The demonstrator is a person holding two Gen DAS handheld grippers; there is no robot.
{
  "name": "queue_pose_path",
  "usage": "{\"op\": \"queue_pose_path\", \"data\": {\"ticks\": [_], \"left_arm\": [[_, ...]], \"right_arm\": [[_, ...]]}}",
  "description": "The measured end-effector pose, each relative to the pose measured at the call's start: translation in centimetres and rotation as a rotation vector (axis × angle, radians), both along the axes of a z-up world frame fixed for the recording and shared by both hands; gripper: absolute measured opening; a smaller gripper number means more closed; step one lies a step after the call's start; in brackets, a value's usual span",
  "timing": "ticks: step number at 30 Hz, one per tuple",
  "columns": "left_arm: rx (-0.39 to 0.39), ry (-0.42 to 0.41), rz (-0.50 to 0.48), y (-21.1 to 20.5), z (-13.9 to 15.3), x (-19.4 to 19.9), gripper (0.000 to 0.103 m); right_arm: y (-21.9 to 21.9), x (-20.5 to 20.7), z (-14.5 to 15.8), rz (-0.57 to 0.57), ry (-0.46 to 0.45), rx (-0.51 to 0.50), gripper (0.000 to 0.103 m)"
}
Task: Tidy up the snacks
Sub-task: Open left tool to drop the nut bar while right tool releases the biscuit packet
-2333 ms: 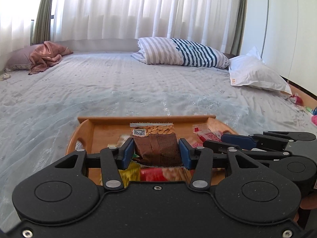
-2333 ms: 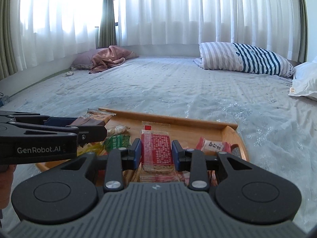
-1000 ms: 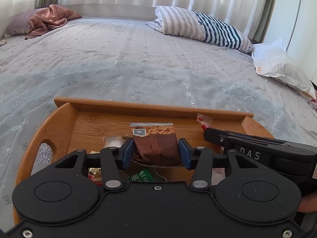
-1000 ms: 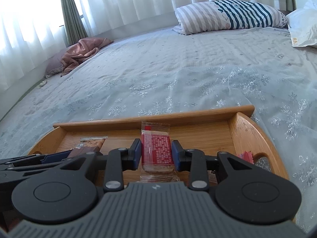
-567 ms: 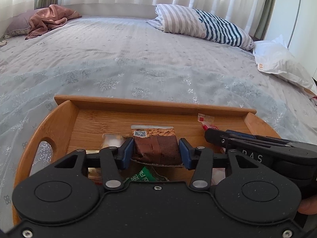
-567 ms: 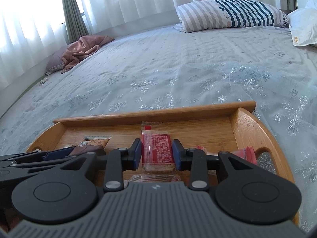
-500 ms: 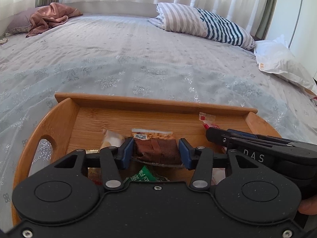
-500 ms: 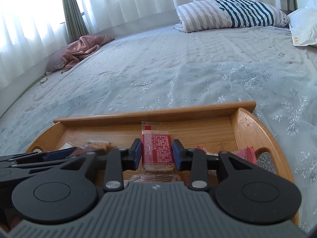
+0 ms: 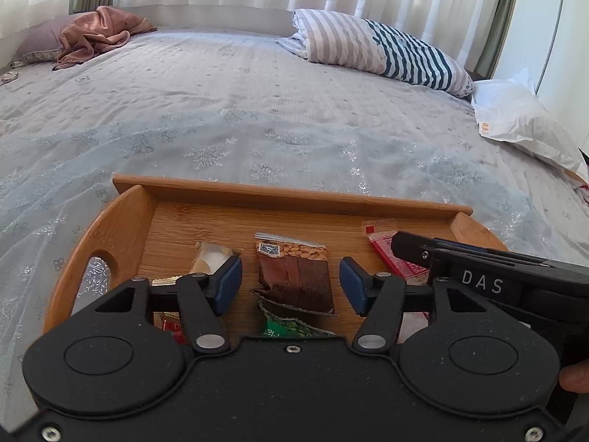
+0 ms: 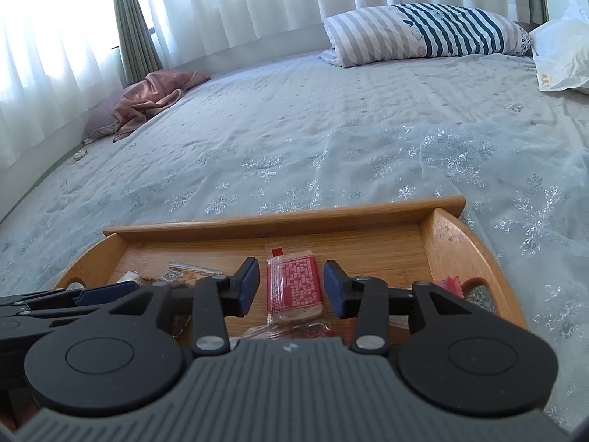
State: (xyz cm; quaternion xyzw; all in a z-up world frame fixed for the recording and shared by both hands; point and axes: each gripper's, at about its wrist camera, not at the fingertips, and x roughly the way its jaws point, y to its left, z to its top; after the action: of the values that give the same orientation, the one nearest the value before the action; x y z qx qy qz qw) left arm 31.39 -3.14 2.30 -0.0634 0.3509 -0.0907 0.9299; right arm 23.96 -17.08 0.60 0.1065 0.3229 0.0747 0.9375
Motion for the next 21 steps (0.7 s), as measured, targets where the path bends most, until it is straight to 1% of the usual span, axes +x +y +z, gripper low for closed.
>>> {"op": "queue_pose_path", "data": {"ticks": [4,11,15,17,21], "left_arm": [[0.007,-0.015,-0.001,0.2,0.9,-0.9,0.066],[0.027,-0.045,-0.001,0.7,2.6,-3.1,0.077],[0.052,-0.057,-0.001,0.9,3.3,-4.6,0.079],[0.053,-0.062,0.000,1.1,3.7,-5.3,0.082],[0.054,-0.069,0.009,1.6,4.4,-6.5,0.084]], "right_arm": [[-0.1,-0.9,0.9,0.002,-0.016,-0.004,0.061],[-0.1,-3.3,3.1,0.009,-0.068,-0.054,0.070],[0.3,-4.8,4.2,0.017,-0.099,-0.094,0.075],[0.4,-5.4,4.6,0.018,-0.107,-0.105,0.078],[0.4,-6.6,5.2,0.015,-0.124,-0.118,0.083]]}}
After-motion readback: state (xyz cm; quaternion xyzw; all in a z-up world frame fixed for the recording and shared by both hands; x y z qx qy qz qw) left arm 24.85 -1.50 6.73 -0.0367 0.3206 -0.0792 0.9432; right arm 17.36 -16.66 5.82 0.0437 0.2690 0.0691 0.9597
